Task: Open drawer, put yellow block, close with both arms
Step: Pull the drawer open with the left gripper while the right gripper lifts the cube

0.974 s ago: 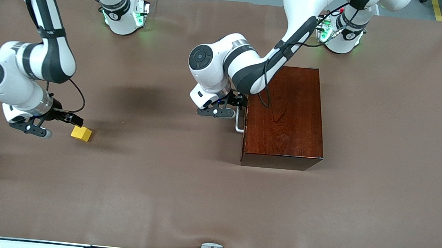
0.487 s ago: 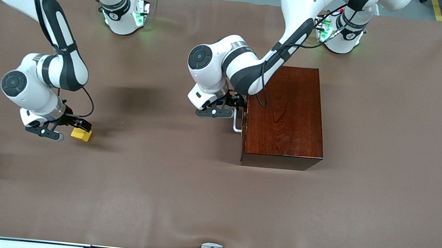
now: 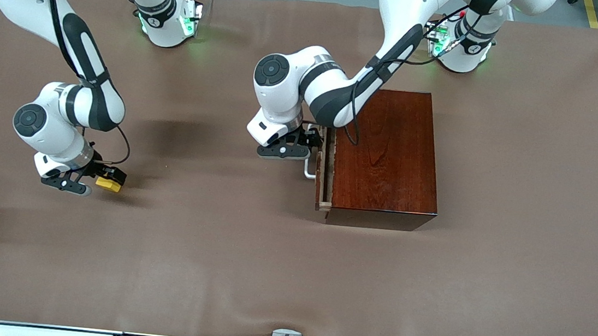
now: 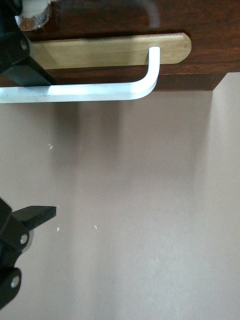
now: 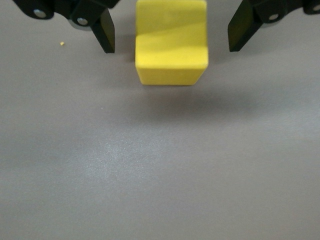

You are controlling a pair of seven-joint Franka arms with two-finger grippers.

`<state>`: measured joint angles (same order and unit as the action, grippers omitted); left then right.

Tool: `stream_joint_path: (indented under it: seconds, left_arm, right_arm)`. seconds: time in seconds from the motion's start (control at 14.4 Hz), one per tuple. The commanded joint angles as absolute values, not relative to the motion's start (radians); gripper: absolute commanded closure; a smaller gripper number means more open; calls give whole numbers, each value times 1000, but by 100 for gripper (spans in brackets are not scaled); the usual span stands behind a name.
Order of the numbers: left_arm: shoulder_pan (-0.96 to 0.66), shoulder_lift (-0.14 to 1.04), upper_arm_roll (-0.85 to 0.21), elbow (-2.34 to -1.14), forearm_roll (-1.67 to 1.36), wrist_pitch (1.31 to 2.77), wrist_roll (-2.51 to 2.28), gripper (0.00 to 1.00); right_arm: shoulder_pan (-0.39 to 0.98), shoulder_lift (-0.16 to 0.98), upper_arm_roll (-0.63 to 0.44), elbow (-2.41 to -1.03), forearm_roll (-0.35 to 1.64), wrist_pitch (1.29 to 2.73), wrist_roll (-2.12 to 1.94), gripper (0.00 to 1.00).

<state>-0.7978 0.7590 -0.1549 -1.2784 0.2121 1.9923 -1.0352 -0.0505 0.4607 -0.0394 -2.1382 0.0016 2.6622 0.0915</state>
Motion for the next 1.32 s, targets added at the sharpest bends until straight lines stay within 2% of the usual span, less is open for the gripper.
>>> stream_joint_path:
  seconds: [0.0,0.14,0.21,0.63,0.83,1.11,1.25]
  left_arm:
    - [-811,791,-158,-1250,180,2069,-1081,0]
    - [-813,795,-158,-1250,164,2089,-1081,0]
    - [-818,796,-158,-1250,164,2091,-1080,0]
    - [-850,805,-169,-1249,163,2166,-1078,0]
    - [-851,811,-176,-1249,150,2204,-1077,0]
    - [-857,816,-189,-1249,123,2270,-1072,0]
    - [-859,816,-189,-1249,123,2293,-1068,0]
  right_arm:
    - [-78,488,-25,-2115,2,2671,78,5]
    - [-78,491,-25,-2105,2,2669,78,78]
    - [-77,491,-23,-2102,3,2658,80,100]
    - [-68,482,-23,-2068,2,2646,-18,100]
    - [-71,480,-23,-1988,2,2536,-133,100]
    - [-66,482,-21,-1811,2,2273,-253,100]
    - [-64,483,-21,-1743,2,2189,-340,100]
